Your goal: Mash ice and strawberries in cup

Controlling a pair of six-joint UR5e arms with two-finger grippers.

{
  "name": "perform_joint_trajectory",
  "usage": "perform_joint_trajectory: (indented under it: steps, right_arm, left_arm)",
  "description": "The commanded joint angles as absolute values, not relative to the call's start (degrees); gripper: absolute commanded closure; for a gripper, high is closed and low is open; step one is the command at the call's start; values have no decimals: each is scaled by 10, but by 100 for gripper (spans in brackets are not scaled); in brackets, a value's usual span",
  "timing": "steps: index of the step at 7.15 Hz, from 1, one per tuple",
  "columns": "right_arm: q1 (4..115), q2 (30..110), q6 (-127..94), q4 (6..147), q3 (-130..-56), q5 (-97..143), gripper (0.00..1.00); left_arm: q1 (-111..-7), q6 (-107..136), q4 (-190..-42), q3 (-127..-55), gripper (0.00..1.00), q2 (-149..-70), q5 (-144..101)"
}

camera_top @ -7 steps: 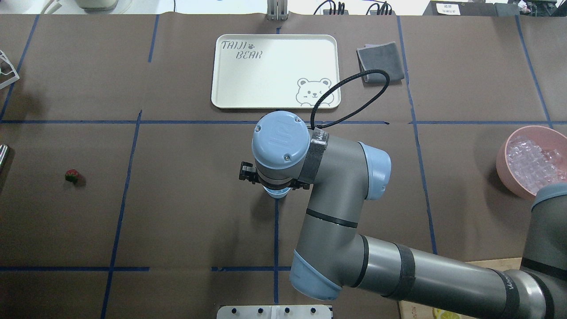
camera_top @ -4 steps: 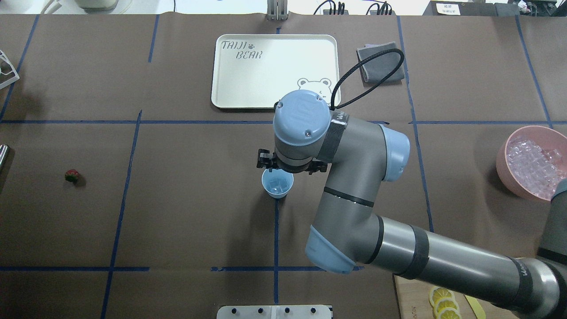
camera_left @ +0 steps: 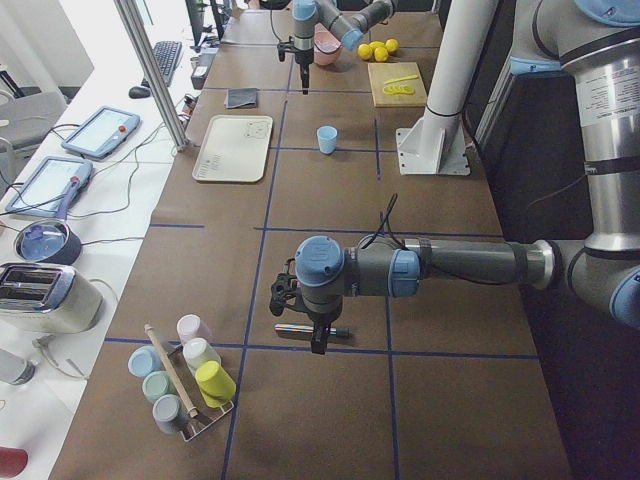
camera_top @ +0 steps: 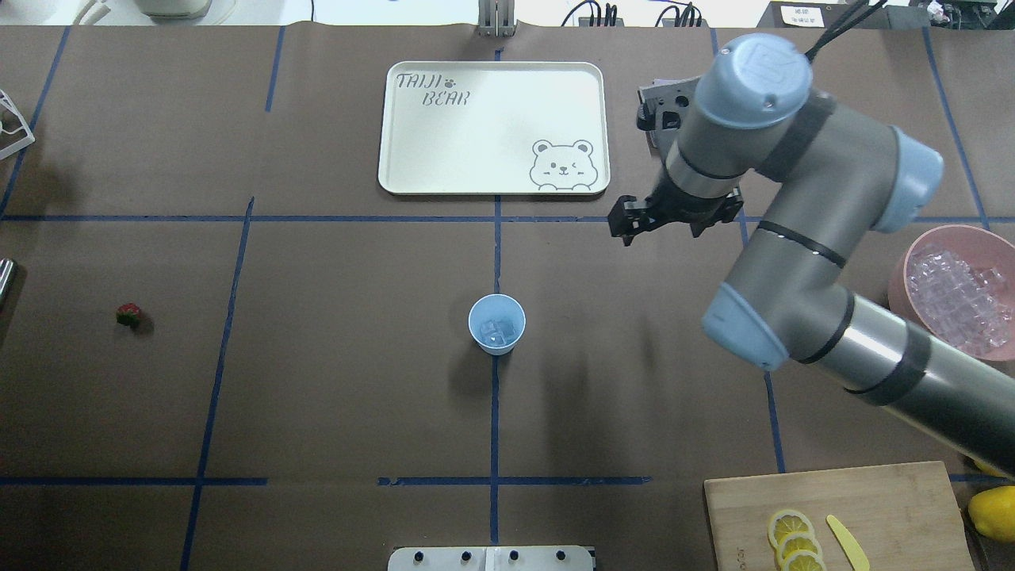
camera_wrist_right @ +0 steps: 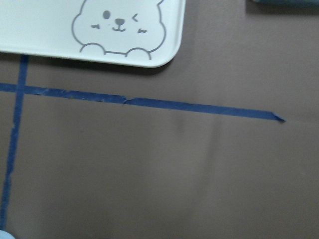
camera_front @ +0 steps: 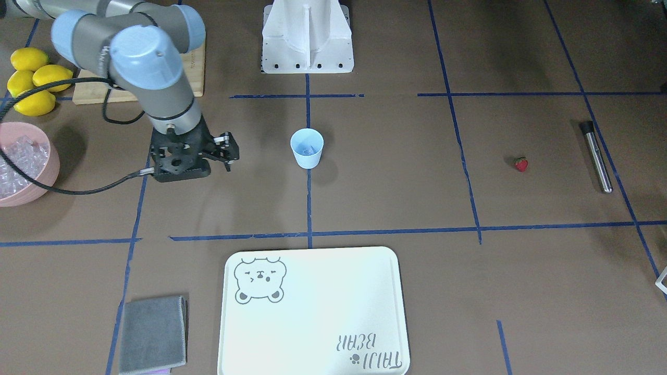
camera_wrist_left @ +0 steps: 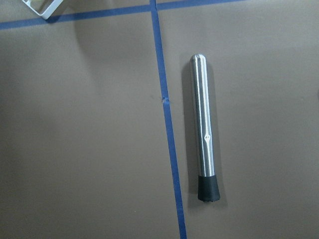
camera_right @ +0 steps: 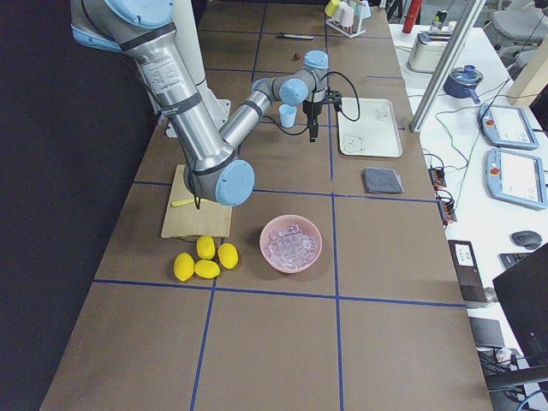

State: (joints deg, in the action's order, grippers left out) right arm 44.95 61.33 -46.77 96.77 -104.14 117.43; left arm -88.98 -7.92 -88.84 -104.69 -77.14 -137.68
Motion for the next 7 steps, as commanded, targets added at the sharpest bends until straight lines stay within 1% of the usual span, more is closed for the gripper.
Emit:
perform_joint_trajectory:
  steps: [1,2,3,5,7]
  right_arm:
    - [539,744,-318,967,-1123,1231,1]
    - [586,798,-238,967,-1140,1241,1]
    - [636,848,-148,963,-1142,1264,1]
    - [738,953,33,963,-1137,1283,1]
    - [845,1029,144,963,-1123,1329,1]
  left_arm:
    - [-889,-78,-889,-1043,0,-799,-1375]
    - [-882,-80,-889,-1025,0,-823,-1380]
    - [-881,-82,-889,-1016,0,-829,-1383]
    - [-880,-81,-911,-1013,0,-829,-1387]
    - [-870,-79,-939,-1022,0,-827,-1407]
